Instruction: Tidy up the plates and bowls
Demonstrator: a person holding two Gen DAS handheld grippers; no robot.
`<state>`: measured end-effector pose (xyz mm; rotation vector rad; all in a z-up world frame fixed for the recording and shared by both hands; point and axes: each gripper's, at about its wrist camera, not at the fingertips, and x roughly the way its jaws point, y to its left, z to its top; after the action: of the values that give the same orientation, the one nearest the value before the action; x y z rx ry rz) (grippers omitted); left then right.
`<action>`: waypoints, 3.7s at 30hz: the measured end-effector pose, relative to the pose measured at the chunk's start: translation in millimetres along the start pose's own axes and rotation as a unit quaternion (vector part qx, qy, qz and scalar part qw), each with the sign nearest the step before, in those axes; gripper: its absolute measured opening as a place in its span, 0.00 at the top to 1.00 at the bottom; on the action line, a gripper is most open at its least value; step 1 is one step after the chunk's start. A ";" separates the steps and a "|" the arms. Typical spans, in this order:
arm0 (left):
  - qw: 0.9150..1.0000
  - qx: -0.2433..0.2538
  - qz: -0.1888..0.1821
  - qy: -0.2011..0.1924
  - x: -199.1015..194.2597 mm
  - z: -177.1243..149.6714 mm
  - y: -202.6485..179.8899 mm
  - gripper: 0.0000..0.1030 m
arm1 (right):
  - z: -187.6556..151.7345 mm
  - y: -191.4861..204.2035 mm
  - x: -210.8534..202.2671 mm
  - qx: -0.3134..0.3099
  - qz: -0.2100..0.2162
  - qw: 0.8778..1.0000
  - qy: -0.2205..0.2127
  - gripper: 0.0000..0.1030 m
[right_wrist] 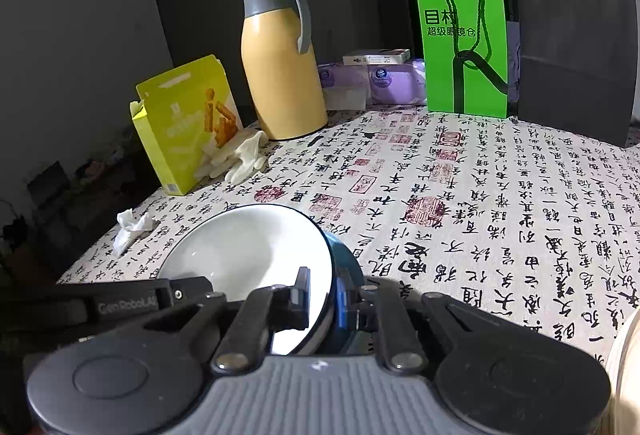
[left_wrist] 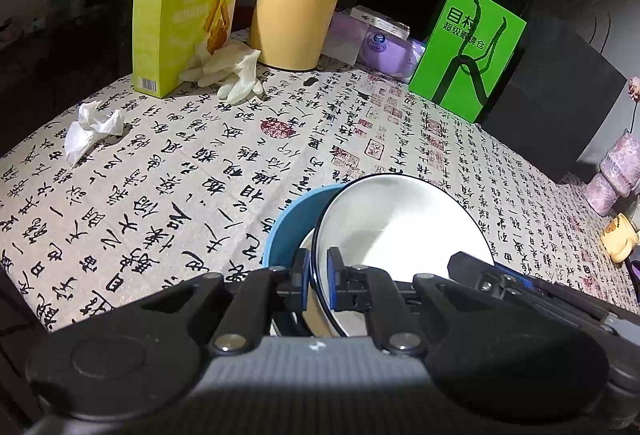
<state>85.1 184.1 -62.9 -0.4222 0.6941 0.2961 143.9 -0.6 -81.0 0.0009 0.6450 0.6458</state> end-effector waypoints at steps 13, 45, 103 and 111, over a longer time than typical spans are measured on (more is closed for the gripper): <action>1.000 -0.014 -0.012 0.010 -4.8 2.8 3.2 0.89 | -2.1 -3.5 3.3 0.019 0.002 1.000 0.004 0.93; 0.999 -0.044 0.001 -0.006 -9.7 6.3 10.2 0.89 | -3.3 -6.4 6.3 0.026 0.011 1.000 0.010 0.92; 0.989 -0.023 -0.055 -0.137 -68.5 -18.3 25.3 0.00 | -22.2 -32.8 -58.8 0.052 0.044 0.995 -0.067 0.03; 0.986 -0.005 -0.060 -0.156 -79.9 -36.6 26.8 0.00 | -38.3 -29.3 -78.1 0.040 0.041 0.995 -0.077 0.00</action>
<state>-4.2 180.5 -42.1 -0.4133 0.3599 0.2451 91.1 -75.4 -74.0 0.1499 0.5240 0.6917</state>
